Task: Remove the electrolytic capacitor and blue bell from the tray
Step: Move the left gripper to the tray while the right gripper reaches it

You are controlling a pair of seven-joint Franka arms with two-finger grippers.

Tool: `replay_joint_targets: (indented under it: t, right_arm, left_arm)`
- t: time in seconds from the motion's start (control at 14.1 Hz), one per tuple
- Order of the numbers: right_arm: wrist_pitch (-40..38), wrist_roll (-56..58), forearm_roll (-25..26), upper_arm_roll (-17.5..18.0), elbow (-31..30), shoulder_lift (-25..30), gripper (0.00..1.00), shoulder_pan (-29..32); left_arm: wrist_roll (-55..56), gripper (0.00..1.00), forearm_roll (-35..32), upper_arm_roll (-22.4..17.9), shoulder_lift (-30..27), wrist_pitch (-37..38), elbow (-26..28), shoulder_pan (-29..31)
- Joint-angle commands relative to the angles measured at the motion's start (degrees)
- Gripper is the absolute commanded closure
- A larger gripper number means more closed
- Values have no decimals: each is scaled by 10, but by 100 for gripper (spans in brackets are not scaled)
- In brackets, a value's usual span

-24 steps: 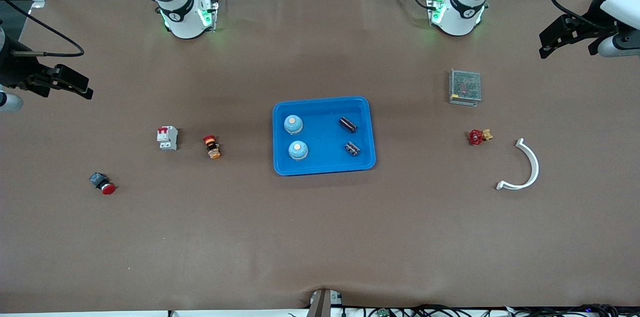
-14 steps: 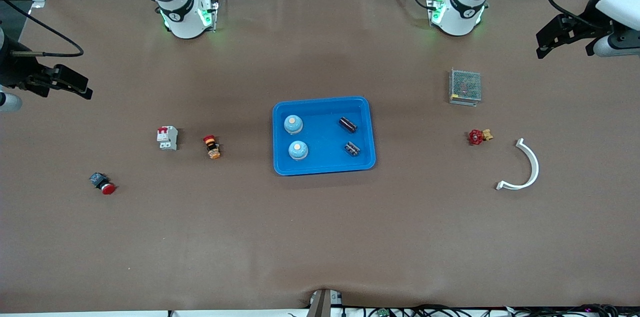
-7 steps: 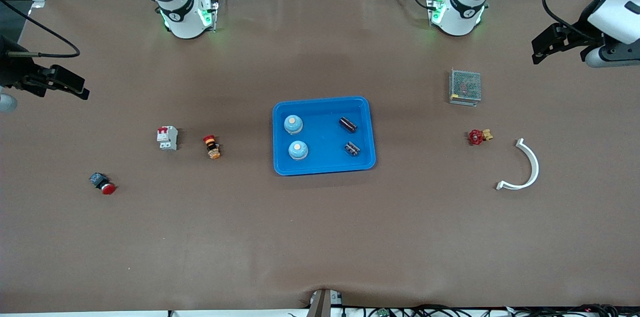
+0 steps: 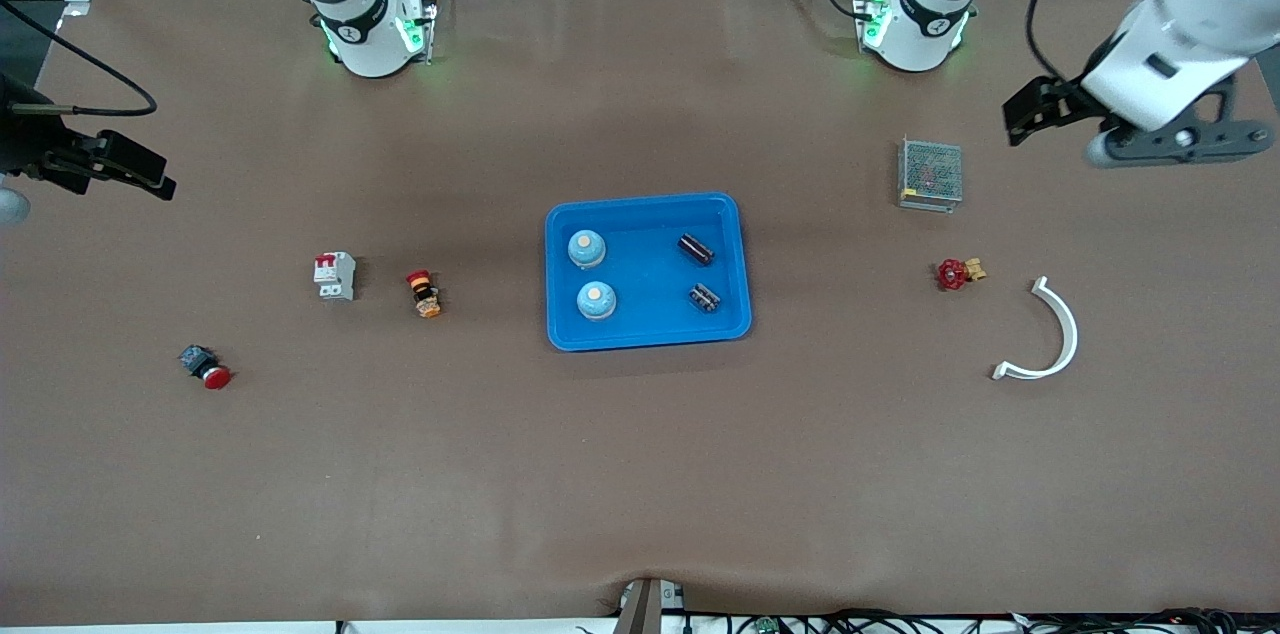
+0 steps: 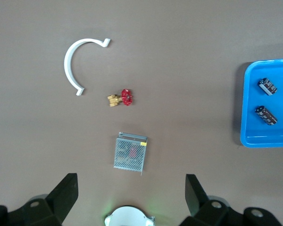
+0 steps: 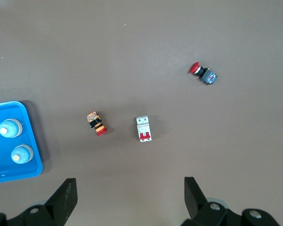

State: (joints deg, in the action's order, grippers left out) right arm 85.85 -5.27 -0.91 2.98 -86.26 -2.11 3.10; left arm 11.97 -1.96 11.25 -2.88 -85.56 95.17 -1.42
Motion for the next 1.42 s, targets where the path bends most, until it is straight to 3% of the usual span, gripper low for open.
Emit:
replay_joint_targets:
  t: [0.0,0.28,0.5,0.78,0.99,1.34]
  right_arm:
    - [-4,-8,8,2,10,-5,0,-7]
    - [1,0,8,2,12,-6,0,-1]
    - [12,0,7,1,8,-6,0,2]
    - [75,-15,0,1,-76,7,0,9]
    - [121,-125,-3,5,-144,11,0,-10]
    - [198,-455,-10,6,-203,-1,0,-100]
  left_arm:
    - [31,0,5,26,7,-62,49,4]
    - [160,0,3,86,48,-81,58,3]
    - [212,0,8,109,72,-106,57,-4]
    - [338,0,9,126,99,-132,58,-46]
    - [394,0,9,126,117,-145,58,-73]
    - [548,0,3,125,189,-226,59,-143]
